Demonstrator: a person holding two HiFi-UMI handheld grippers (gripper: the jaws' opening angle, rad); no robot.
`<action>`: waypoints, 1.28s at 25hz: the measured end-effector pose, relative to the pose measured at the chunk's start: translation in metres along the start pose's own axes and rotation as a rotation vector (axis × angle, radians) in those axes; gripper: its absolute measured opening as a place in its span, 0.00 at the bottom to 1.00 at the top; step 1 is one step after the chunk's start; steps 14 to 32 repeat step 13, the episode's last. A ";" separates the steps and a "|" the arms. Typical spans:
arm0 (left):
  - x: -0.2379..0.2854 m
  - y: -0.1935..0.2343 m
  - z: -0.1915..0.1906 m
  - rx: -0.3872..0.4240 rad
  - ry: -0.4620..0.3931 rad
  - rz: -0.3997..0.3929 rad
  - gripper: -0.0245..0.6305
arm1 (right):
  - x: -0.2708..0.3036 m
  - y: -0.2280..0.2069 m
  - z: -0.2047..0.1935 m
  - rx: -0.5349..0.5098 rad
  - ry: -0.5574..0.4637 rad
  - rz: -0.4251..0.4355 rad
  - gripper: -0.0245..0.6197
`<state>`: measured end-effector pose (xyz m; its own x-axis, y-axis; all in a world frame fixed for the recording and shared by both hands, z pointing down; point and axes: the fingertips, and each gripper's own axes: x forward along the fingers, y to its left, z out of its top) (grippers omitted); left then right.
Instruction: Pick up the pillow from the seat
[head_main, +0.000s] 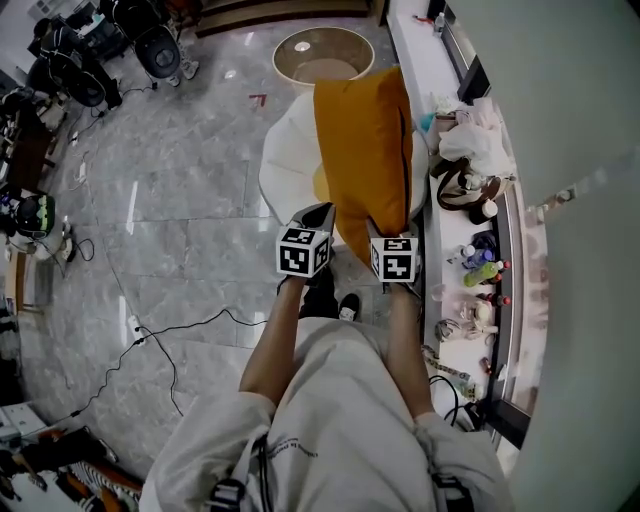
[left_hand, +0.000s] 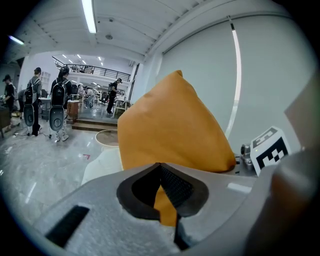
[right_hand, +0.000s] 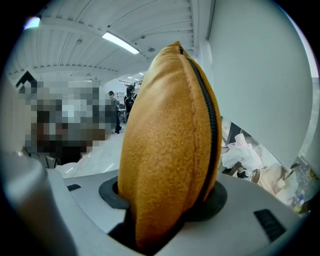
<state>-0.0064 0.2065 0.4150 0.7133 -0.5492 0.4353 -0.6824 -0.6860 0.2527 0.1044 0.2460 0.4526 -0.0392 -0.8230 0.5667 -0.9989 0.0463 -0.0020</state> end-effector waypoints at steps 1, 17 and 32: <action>-0.001 0.002 0.001 0.000 -0.001 0.004 0.05 | 0.001 0.001 0.001 0.003 -0.001 0.001 0.41; -0.001 0.008 0.000 -0.001 0.013 0.012 0.05 | 0.009 0.005 0.008 0.033 -0.010 -0.013 0.41; -0.001 0.008 0.000 -0.001 0.013 0.012 0.05 | 0.009 0.005 0.008 0.033 -0.010 -0.013 0.41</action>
